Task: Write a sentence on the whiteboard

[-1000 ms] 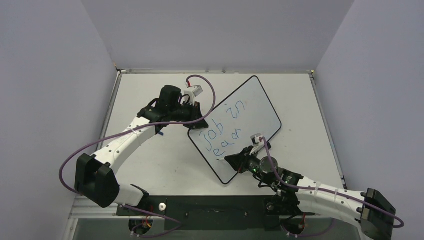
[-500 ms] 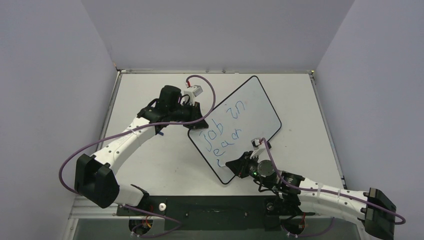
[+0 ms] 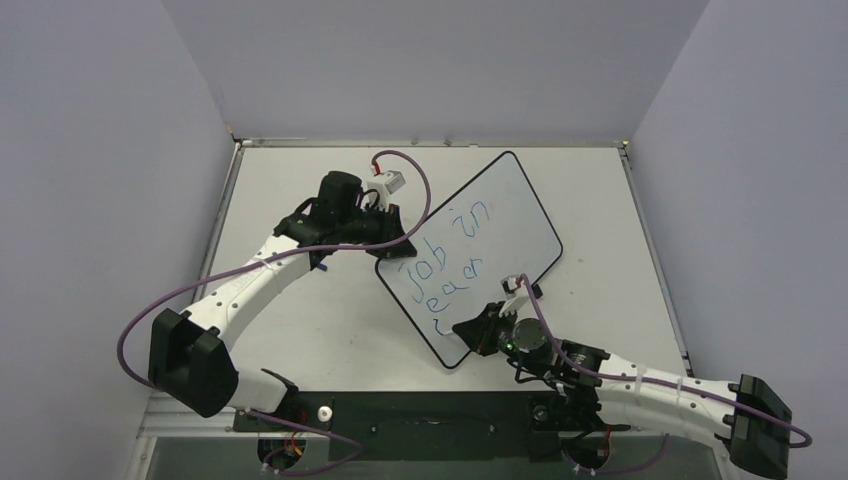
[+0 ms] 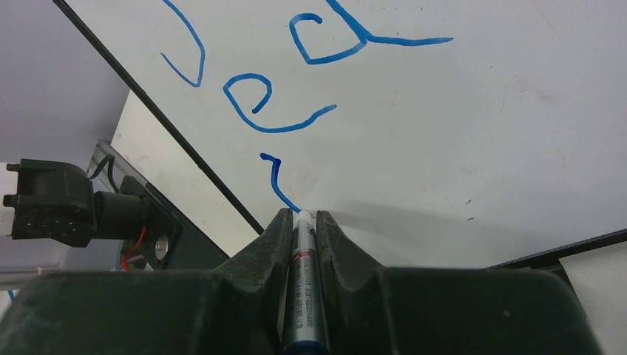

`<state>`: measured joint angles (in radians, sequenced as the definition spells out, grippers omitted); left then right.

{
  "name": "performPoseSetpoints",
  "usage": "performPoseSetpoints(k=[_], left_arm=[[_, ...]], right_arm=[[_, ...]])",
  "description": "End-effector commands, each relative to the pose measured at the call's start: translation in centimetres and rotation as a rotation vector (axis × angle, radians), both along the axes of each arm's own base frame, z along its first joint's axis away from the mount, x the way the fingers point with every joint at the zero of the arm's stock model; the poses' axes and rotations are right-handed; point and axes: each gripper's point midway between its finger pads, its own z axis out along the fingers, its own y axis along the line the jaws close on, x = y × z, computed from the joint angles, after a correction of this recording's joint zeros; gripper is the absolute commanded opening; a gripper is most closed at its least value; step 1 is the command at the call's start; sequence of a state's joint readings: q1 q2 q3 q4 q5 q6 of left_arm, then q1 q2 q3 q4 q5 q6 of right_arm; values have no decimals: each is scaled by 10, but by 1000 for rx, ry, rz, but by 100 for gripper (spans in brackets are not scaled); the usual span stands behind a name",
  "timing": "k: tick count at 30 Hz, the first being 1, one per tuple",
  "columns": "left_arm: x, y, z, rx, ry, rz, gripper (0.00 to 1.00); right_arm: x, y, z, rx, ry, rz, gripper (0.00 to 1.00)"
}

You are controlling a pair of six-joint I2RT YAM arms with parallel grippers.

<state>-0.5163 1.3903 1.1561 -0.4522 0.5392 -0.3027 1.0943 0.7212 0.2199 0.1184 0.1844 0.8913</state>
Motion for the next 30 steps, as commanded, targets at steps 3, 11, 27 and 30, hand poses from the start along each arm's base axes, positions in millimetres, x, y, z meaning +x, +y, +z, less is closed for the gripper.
performPoseSetpoints(k=[3,11,27,30], left_arm=[[3,19,-18,130,-50,36,0],[3,19,-18,130,-48,35,0],[3,19,-19,131,-46,34,0],[3,19,-19,132,-48,34,0]], right_arm=[[12,-5,3,-114,-59,-17,0],[22,7,28,-112,-116,-8,0],[42,-3,45,-163,-173,-80,0],[44,-12,39,-185,-164,-99,0]])
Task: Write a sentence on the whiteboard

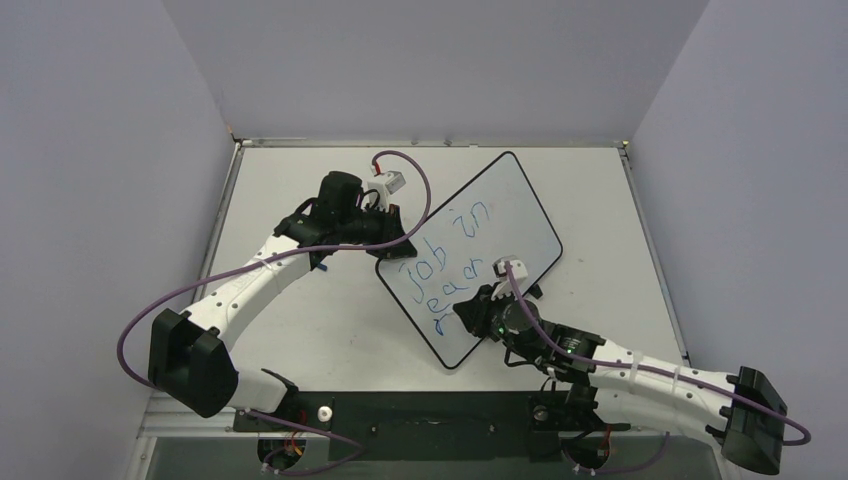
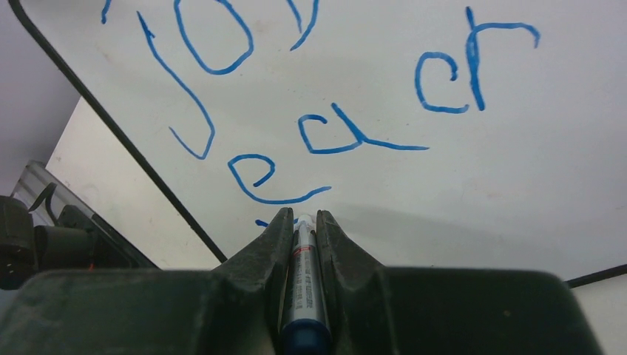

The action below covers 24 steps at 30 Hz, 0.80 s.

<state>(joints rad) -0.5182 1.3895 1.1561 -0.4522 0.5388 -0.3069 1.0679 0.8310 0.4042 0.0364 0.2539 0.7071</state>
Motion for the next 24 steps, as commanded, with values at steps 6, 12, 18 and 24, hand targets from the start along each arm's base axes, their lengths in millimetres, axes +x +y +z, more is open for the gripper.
performPoseSetpoints(k=[6,12,18,24], left_arm=[[4,19,-21,134,-46,32,0],[4,19,-20,134,-48,32,0],[4,19,-20,135,-47,33,0],[3,19,-20,135,-48,33,0]], right_arm=[[6,-27,-18,-72,13,-75,0],[-3,-30,-35,-86,56,-57,0],[-1,-28,-29,-81,44,-57,0],[9,-22,-6,-77,-6,-61,0]])
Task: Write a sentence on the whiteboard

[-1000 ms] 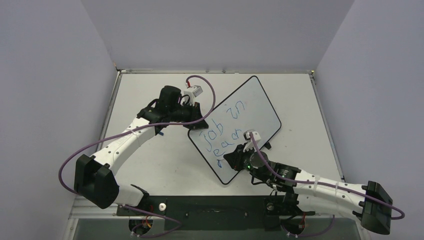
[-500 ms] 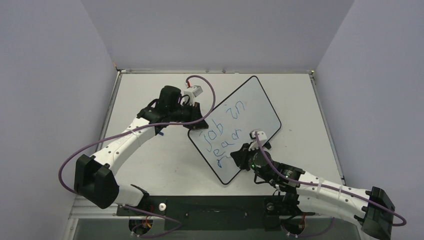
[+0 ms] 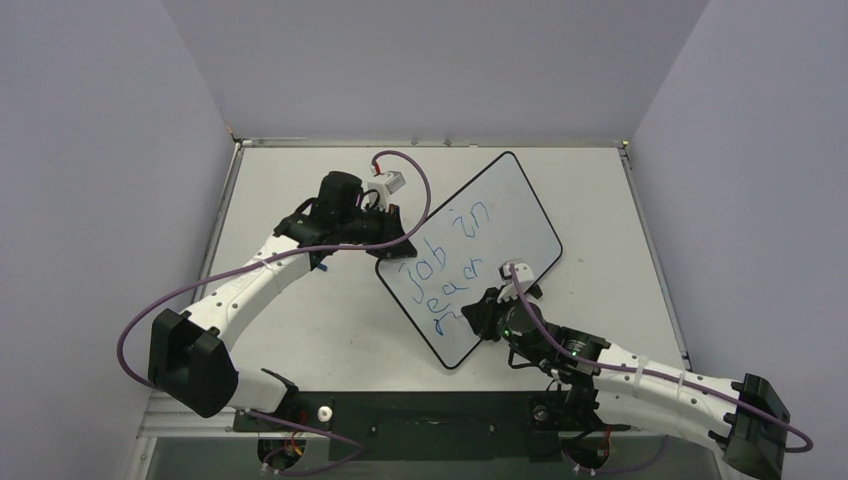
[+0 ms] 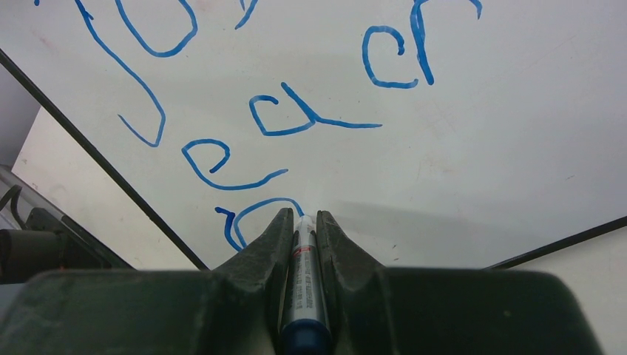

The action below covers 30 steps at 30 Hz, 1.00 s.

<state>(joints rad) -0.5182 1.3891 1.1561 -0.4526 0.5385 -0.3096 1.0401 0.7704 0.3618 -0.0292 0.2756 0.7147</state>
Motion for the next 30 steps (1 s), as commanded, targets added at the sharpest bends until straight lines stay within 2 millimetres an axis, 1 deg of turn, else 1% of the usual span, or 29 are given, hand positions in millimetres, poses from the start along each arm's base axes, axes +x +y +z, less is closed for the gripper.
performPoseSetpoints(k=[1,4,5,8,14,17,20,26,30], left_arm=[[3,19,-21,136,-49,31,0],[3,19,-21,135,-48,30,0],[3,19,-21,135,-49,31,0],[3,20,-22,136,-46,31,0],[3,19,-22,134,-47,33,0],[3,19,-22,134,-46,33,0],[3,19,-22,133,-47,32,0],[4,19,-22,134,-46,32,0],[5,18,-22,134,-48,31,0]], right_arm=[[10,2,15,-39,-36,-9,0],[14,3,22,-42,-52,-13,0],[16,5,28,-38,-61,-14,0],[21,2,31,-42,-69,-26,0],[32,-11,34,-42,-73,-77,0],[36,-21,28,-51,-65,-102,0],[34,-26,18,-69,-41,-103,0],[23,-28,-1,-76,7,-79,0],[17,-27,-8,-73,31,-60,0]])
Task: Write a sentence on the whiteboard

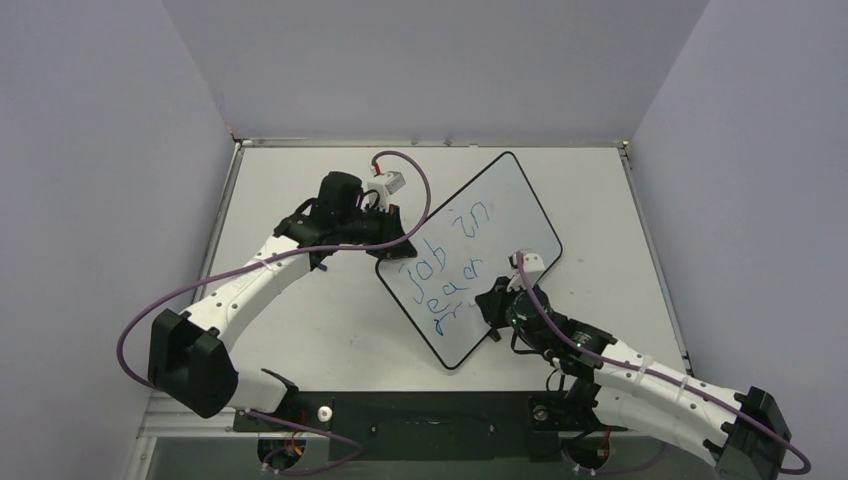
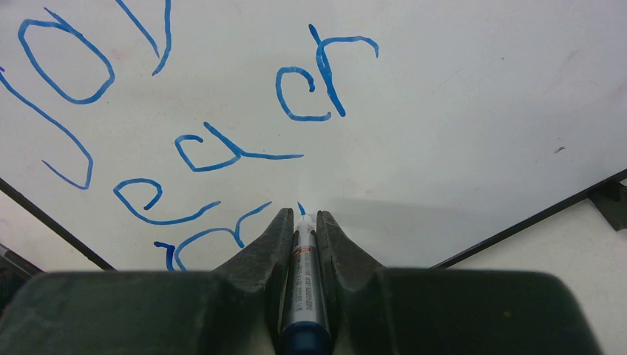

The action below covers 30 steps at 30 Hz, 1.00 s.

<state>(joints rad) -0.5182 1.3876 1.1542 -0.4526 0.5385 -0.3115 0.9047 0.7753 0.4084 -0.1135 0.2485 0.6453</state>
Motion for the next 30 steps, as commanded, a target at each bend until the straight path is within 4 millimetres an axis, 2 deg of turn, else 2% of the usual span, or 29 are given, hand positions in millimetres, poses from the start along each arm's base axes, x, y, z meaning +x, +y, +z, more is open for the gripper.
performPoseSetpoints(k=[1,14,17,22,26,30], left_arm=[[6,18,-21,134,-51,30,0],[5,18,-21,136,-47,30,0],[4,19,-21,136,-49,31,0],[5,18,-21,136,-50,31,0],[5,18,-21,136,-49,29,0],[5,18,-21,135,-50,29,0]], right_arm=[[-9,1,-10,12,36,26,0],[4,13,24,20,-27,41,0],[4,5,31,8,-41,19,0],[7,-19,42,2,-89,-62,0],[13,-30,38,-12,-90,-104,0],[18,-30,35,-9,-96,-120,0]])
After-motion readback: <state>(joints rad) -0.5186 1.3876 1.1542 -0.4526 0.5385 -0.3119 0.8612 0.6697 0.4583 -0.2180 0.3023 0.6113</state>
